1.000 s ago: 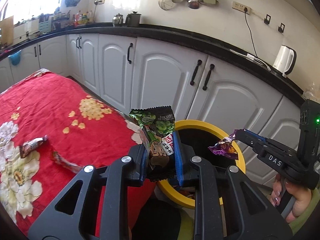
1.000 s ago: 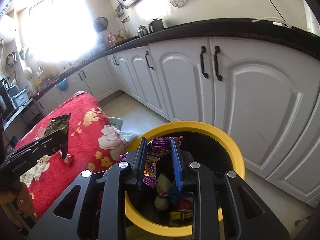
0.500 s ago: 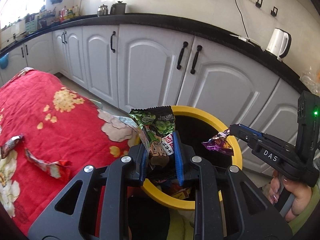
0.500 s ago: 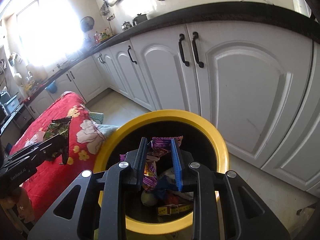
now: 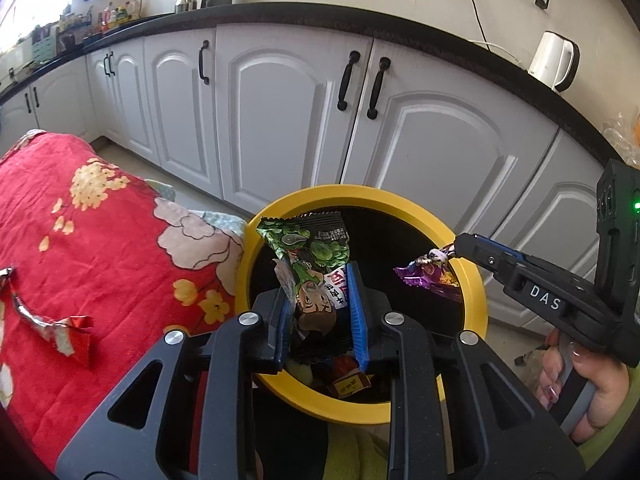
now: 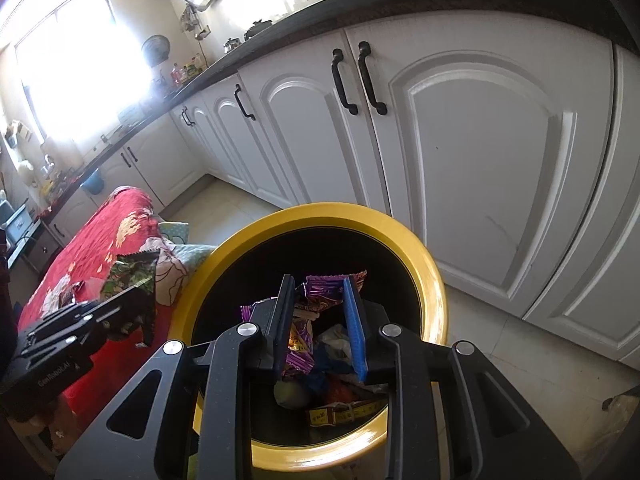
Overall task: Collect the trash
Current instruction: 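Open both tools to drop the packet and wrappers into the bin, then move both open tools back toward the last two wrappers on the table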
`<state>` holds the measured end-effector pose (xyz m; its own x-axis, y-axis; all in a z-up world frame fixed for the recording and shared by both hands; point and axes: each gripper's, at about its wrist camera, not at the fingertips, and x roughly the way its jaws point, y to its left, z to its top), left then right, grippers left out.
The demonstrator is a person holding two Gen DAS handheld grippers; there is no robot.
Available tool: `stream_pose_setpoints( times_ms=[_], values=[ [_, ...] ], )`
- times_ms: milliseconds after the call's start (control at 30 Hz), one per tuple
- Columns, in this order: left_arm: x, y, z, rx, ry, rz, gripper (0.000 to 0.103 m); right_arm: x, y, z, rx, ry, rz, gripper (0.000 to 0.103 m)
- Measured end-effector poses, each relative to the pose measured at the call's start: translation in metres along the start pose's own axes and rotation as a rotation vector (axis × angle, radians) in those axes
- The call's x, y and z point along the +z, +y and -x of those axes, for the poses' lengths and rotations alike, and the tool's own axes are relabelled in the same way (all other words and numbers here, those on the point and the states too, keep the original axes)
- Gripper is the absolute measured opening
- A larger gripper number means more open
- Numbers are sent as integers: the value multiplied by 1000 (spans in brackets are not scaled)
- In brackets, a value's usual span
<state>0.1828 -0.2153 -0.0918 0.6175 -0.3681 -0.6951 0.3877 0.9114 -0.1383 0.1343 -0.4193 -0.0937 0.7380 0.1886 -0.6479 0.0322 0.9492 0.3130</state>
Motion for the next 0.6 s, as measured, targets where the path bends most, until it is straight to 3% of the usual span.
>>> stream_pose_setpoints(
  times_ms=[33,67,100,200,400,600],
  values=[
    [0,0,-2,0,5,1,22,1,-1,-1,0,1,-1,26],
    [0,1,-3,-2,9,2,36,1,-1,-1,1,2,-5,32],
    [0,1,-5,1,13,4,42,0,-2,0,2,0,-13,39],
    [-2,4,-6,16,21,2,49,1,-4,0,-3,-1,-20,41],
    [-2,21,10,53,-16,36,79,2,3,5,5,-9,-13,50],
    [2,51,38,122,-83,79,83,3,32,8,58,-12,37,58]
  ],
)
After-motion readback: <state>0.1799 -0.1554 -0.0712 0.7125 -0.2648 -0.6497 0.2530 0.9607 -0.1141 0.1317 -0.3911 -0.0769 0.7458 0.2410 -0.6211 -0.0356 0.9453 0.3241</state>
